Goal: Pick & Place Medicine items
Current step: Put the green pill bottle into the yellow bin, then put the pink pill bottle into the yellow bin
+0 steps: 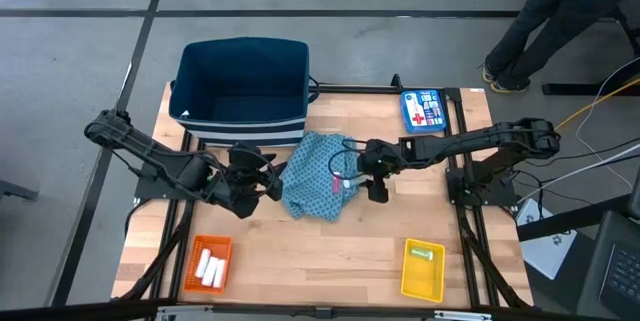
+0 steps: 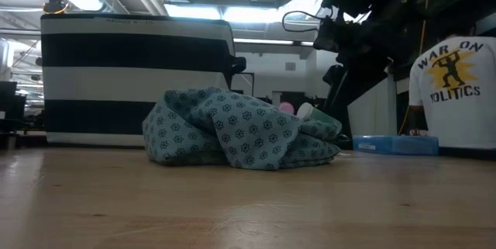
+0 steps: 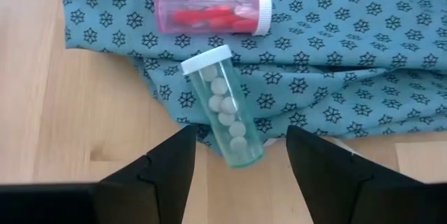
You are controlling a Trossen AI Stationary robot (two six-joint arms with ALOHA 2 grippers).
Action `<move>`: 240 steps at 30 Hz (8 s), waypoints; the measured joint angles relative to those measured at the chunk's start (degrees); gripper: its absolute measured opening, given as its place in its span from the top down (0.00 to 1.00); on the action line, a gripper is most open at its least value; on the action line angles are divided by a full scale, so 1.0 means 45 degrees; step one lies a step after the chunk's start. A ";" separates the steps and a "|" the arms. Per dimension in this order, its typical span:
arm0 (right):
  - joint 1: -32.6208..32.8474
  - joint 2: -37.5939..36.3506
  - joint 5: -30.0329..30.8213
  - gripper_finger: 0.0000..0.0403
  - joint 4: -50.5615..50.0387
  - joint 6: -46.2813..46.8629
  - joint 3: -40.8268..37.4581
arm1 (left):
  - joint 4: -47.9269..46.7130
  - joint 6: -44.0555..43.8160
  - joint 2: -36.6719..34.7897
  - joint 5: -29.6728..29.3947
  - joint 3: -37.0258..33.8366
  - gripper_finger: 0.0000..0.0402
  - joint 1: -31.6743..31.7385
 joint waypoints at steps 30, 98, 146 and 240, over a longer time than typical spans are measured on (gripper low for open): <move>0.0005 0.0894 -0.0112 0.75 0.0317 0.0691 0.0005 | 0.0000 -0.0097 0.0000 0.0009 0.0000 0.52 0.0000; 0.9881 -0.2288 -0.3855 0.76 -0.2092 1.5161 -0.1411 | 0.0039 0.0568 0.0000 0.0751 0.0000 0.52 -0.0015; 0.9904 -0.3468 -0.4058 0.50 -0.0100 1.6666 -0.3060 | 0.0044 0.0194 0.0000 0.0553 0.0000 0.52 0.0000; -0.0680 0.3828 -0.2724 0.50 0.0611 1.3803 0.3178 | 0.0875 0.0913 -0.0005 0.0897 0.0000 0.52 0.0000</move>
